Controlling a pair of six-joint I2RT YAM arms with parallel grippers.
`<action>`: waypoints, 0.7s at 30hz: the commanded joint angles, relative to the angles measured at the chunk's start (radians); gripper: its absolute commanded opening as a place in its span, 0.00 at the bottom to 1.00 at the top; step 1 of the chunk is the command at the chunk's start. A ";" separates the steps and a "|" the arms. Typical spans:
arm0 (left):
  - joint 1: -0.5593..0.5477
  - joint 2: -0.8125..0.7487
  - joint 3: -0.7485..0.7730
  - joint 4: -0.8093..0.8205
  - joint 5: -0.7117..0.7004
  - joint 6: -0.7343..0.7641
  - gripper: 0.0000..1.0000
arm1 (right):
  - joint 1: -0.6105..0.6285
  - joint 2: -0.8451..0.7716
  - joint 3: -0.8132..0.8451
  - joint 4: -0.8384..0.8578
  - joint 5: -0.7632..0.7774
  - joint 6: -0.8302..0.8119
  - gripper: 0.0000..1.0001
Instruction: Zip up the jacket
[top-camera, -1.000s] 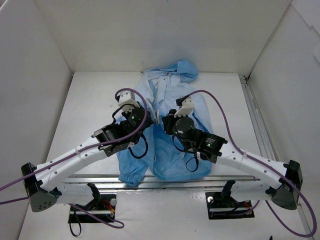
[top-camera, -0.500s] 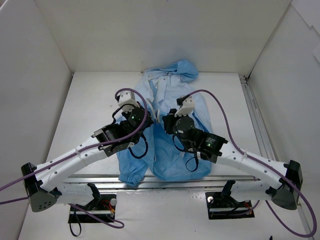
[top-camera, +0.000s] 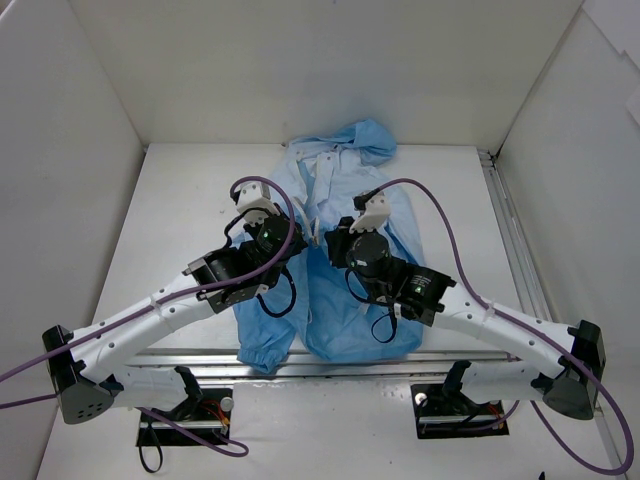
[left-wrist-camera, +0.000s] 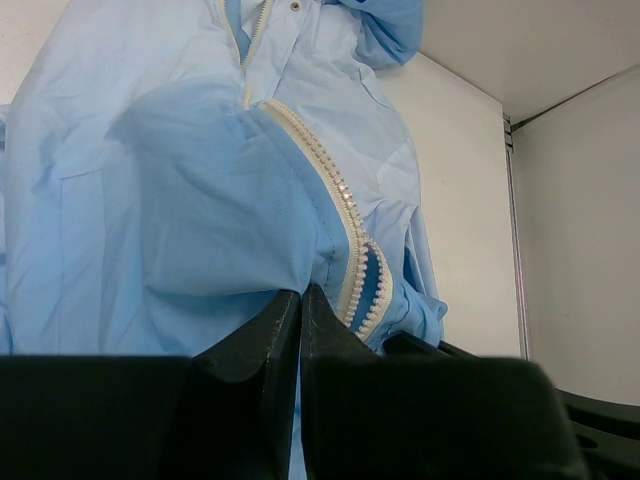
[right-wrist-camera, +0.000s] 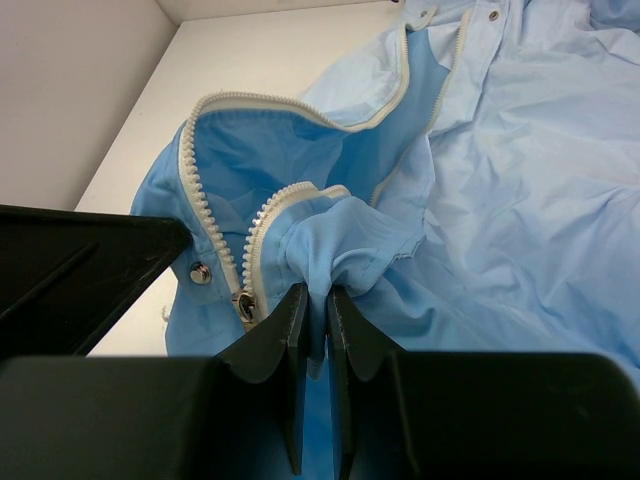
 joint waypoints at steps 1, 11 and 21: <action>-0.004 -0.024 0.032 0.058 -0.008 0.012 0.00 | 0.002 -0.013 0.063 0.071 0.041 0.008 0.00; -0.013 -0.027 0.023 0.056 -0.008 0.014 0.00 | 0.000 -0.007 0.070 0.072 0.052 0.013 0.00; -0.022 -0.030 0.015 0.059 -0.011 0.021 0.00 | 0.000 0.005 0.101 0.026 0.063 0.022 0.00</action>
